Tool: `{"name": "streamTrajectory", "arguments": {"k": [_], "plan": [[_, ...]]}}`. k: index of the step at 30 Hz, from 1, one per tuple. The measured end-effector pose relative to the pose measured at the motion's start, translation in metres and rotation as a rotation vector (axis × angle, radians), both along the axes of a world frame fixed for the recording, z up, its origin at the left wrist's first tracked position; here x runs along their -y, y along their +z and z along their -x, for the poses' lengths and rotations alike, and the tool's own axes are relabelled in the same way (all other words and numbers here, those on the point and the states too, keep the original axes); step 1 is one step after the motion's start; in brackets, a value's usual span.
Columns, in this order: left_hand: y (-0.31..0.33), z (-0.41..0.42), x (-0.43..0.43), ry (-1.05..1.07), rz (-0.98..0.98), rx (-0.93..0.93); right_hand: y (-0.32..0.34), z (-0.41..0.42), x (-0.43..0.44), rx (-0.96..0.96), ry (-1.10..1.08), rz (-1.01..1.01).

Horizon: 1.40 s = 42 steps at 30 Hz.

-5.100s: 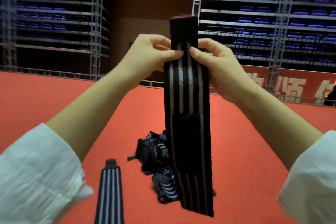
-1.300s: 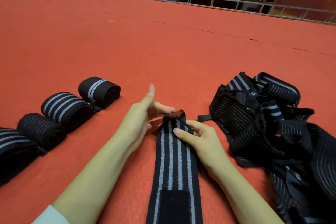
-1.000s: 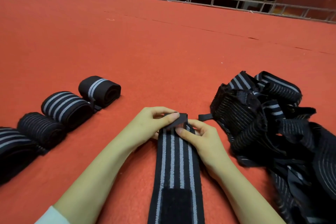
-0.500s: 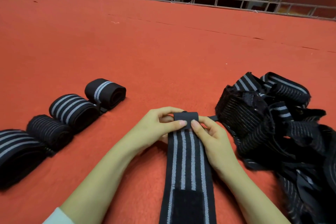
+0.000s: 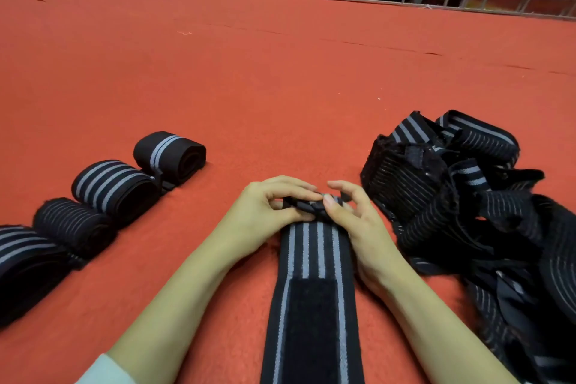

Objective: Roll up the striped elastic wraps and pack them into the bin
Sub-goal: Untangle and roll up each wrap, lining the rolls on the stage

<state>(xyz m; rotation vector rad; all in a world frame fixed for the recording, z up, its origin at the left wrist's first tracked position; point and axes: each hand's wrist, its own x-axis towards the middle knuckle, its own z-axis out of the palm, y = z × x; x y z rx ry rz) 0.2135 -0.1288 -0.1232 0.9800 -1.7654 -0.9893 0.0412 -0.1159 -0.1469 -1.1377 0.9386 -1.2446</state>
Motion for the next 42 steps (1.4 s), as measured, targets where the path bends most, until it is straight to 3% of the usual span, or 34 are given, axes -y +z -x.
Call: {"name": "streamTrajectory", "arguments": {"k": [7,12,18,23,32,36,39,42], "plan": [[0.002,-0.001,0.0,0.019,-0.341,-0.098,0.001,-0.002,-0.002,-0.036,0.008,0.034],[0.007,0.001,-0.005,0.048,-0.265,-0.053,0.003,0.0,-0.002,-0.069,0.054,-0.01],[0.005,0.003,-0.006,-0.025,-0.27,-0.016,0.004,0.003,-0.001,-0.21,-0.036,0.115],[0.003,0.005,-0.005,0.036,-0.089,-0.029,0.007,-0.001,-0.003,-0.052,-0.006,0.026],[0.006,0.004,-0.006,-0.041,-0.148,-0.034,0.01,-0.003,-0.003,0.025,-0.037,-0.051],[0.001,0.007,-0.003,0.047,-0.247,-0.027,0.008,-0.002,-0.004,0.037,0.026,-0.019],[-0.001,0.008,-0.002,0.059,-0.388,-0.107,0.007,-0.001,-0.004,0.002,0.009,-0.002],[0.002,0.006,-0.002,0.06,-0.363,-0.182,0.009,0.001,-0.004,0.059,-0.001,-0.042]]}}
